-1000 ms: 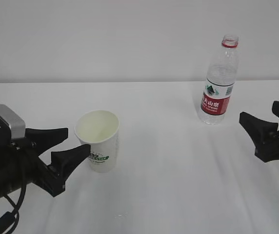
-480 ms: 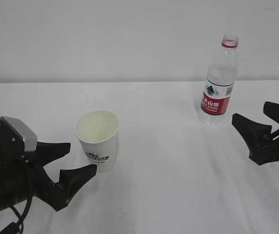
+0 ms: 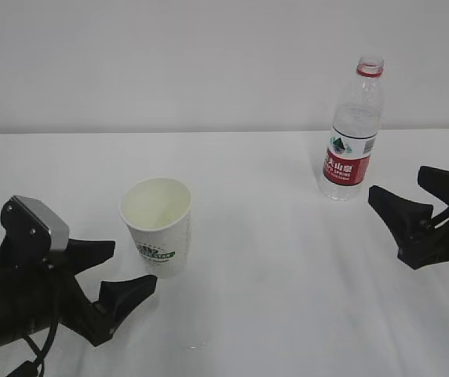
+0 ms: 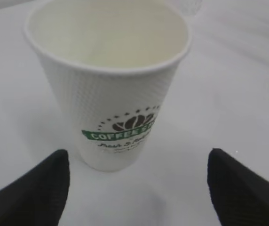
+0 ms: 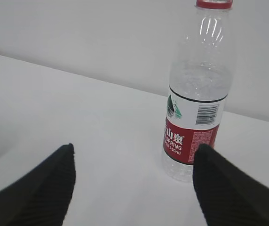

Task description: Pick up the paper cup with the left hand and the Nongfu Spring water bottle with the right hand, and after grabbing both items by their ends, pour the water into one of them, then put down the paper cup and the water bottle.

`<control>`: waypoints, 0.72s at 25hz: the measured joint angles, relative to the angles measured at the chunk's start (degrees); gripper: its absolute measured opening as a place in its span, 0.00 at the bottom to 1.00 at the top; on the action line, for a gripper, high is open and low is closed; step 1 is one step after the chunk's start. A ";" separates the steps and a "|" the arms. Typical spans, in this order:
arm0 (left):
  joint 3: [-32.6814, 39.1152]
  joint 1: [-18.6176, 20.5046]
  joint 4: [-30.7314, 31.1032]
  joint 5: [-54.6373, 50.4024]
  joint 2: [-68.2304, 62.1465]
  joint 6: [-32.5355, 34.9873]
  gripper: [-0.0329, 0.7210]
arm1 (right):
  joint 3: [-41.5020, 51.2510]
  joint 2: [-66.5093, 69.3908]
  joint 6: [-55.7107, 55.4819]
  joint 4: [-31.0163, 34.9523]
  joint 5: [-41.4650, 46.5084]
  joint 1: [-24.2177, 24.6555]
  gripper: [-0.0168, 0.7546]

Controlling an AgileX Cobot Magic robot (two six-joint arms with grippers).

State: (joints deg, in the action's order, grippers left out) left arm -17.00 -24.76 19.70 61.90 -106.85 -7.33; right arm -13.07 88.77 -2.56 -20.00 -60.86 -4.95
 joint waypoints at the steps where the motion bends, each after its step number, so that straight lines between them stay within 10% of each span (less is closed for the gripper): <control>1: -0.44 0.00 0.00 0.00 -0.97 0.00 0.96 | 0.00 0.00 0.00 0.00 0.00 0.00 0.78; 18: -6.99 0.00 0.00 -0.15 -6.86 0.00 0.96 | 1.15 1.34 0.00 -0.10 -0.13 0.00 0.78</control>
State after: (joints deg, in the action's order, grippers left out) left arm -23.99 -24.76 19.70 61.74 -113.71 -7.33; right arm -11.92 90.11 -2.56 -20.10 -60.99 -4.95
